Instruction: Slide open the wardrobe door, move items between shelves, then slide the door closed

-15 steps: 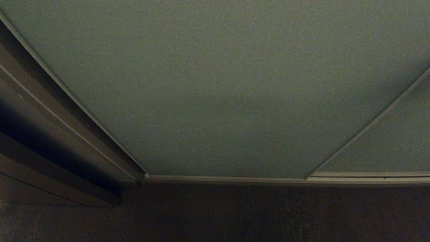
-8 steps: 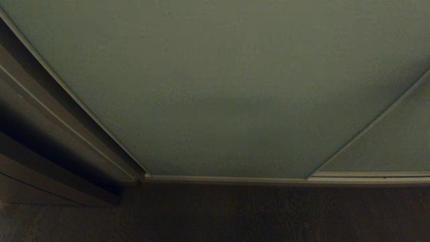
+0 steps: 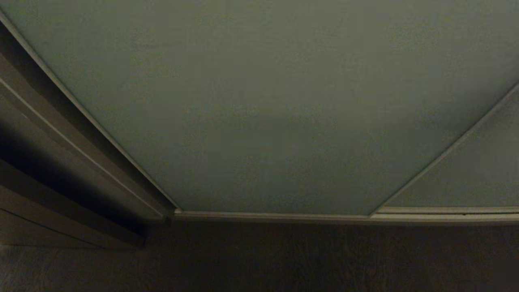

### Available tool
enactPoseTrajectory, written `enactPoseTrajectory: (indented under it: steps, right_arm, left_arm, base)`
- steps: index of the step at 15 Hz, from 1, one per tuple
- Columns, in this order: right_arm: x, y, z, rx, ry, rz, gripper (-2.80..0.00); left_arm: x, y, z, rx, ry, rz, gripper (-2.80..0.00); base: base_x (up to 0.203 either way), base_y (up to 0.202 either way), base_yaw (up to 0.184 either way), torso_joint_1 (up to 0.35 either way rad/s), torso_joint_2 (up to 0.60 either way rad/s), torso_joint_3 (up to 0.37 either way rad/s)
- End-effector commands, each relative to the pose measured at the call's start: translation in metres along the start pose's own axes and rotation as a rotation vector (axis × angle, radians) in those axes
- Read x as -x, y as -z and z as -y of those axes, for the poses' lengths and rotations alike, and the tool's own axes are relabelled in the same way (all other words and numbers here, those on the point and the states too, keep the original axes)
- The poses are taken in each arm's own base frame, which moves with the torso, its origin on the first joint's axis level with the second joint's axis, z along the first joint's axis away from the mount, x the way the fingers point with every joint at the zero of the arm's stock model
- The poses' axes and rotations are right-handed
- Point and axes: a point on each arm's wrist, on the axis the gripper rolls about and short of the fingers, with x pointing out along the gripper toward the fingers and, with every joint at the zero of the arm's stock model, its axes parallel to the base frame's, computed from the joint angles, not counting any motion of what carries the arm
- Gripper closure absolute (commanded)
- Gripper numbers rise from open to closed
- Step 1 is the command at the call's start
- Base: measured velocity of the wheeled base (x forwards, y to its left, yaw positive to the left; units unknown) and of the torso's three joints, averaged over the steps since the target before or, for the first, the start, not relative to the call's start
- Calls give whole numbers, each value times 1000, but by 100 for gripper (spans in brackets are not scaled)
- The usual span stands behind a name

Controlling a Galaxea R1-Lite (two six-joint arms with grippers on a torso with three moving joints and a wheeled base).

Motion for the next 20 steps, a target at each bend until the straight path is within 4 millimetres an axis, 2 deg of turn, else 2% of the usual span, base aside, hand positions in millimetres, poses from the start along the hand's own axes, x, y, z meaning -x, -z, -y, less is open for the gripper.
enactPoseTrajectory:
  steps: [1, 4, 9, 11, 14, 16, 18, 20]
  right_arm:
    - [23, 15, -9, 98, 2, 13, 0]
    - [55, 50, -15, 235, 5, 31, 0]
    - [121, 115, -37, 397, -37, 125, 0]
    - [149, 145, -35, 431, -69, 157, 0]
    - [182, 199, -15, 501, -112, 143, 0]
    - [182, 236, 6, 536, -99, 49, 0]
    - [175, 250, 19, 545, -67, -7, 0]
    - [181, 263, 29, 541, -94, 22, 0]
  left_arm:
    - [0, 0, 0, 0, 0, -2, 0]
    - [0, 0, 0, 0, 0, -2, 0]
    - [0, 0, 0, 0, 0, -2, 0]
    - [0, 0, 0, 0, 0, -2, 0]
    - [0, 0, 0, 0, 0, -1, 0]
    - [0, 0, 0, 0, 0, -2, 0]
    - [0, 0, 0, 0, 0, -2, 0]
    - [0, 0, 0, 0, 0, -2, 0]
  base:
    - [0, 0, 0, 0, 0, 0]
    - [0, 0, 0, 0, 0, 0]
    - [0, 0, 0, 0, 0, 0]
    - [0, 0, 0, 0, 0, 0]
    - [0, 0, 0, 0, 0, 0]
    - [0, 0, 0, 0, 0, 0]
    - [0, 0, 0, 0, 0, 0]
    - [0, 0, 0, 0, 0, 0]
